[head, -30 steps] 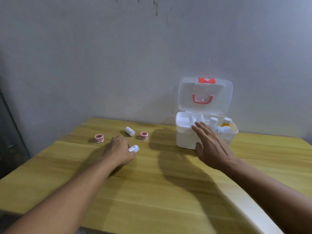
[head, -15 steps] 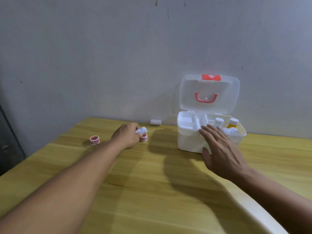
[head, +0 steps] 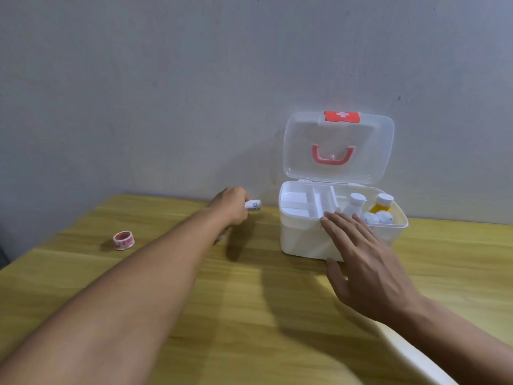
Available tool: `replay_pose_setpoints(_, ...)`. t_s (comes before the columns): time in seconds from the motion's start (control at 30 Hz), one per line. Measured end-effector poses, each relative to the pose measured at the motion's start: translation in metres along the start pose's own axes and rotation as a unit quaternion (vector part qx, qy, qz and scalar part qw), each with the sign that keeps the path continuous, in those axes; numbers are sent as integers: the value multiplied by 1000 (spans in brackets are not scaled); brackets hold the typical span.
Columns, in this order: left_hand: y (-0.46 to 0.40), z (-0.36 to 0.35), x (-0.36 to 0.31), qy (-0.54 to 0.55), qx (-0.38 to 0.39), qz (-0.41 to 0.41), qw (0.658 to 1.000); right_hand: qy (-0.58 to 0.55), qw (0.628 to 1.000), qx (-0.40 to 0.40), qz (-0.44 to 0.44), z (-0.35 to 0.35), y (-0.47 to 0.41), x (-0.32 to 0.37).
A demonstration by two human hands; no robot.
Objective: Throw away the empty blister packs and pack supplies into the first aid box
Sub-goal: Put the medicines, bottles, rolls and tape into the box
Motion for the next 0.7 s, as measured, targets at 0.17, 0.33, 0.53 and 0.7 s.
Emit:
replay_pose_setpoints(0.17,-27,-19,-3,-16,12,-13,1000,-5,1000,1,2,-4,2,-2)
replay_pose_setpoints(0.33,-34,-11,-9,-54,-40,-28,997,-6,1000,7,7,-4,1,-4)
replay_pose_setpoints(0.53,-30,-17,0,-23,-6,3,1000,-7,1000,8,3,1,0,-4)
replay_pose_setpoints(0.7,-16,2,-9,-8,-27,-6,1000,11,1000,18,-7,1,2,-2)
Point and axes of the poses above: each hand's wrist, its own y-axis away from the middle knuckle, its own z-axis out of the back of the hand, x = y × z, the point moved 10 cm from there along -y, towards the middle knuckle, and after that the axes turned 5 degrees about z, right-handed, at the moved point
